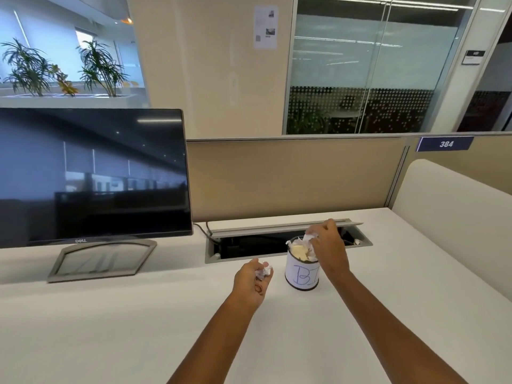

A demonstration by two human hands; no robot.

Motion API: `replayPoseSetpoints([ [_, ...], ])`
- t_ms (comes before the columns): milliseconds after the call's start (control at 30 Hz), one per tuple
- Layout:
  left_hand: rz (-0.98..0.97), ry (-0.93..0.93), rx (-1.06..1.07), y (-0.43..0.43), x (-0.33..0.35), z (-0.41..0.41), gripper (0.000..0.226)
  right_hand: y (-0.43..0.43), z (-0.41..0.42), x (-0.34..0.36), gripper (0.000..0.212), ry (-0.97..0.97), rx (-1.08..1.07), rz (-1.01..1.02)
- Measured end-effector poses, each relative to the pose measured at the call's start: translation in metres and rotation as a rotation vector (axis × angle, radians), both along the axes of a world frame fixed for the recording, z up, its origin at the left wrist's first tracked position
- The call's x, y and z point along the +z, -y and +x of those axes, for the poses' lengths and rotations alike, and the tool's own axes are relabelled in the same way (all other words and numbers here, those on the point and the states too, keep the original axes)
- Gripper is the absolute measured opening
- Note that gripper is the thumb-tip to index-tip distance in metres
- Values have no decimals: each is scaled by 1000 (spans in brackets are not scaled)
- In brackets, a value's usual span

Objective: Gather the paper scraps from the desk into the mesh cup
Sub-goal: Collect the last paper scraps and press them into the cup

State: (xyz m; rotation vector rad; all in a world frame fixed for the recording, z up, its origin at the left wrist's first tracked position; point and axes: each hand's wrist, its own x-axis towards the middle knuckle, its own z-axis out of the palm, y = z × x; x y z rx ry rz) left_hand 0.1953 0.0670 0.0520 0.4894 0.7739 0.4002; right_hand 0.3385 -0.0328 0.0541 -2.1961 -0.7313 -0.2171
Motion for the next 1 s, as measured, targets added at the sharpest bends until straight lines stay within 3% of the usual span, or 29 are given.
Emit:
replayPoseSetpoints([
  [133,232,-71,-25,2,-3,21,46,5,1,-19,23,160,82,-275],
  [333,670,-141,-73,12,1,57,38,10,3,-30,34,193,129,-374],
  [533,1337,-168,-288,24,-3,92,36,25,1,-36,34,225,262,-407],
  [633,1669,-225,-454,22,-15,97,28,30,-3,-34,41,169,221,-368],
  [733,1771,-301,-655,16,-28,100,37,31,-4,-32,48,92,206,-290],
  [833,2003,-358,-655,11,-36,99,48,29,-2,-31,53,59,220,-222],
  [1000,2150,-304,-737,6,-41,94,53,29,2,-38,58,104,268,-320],
])
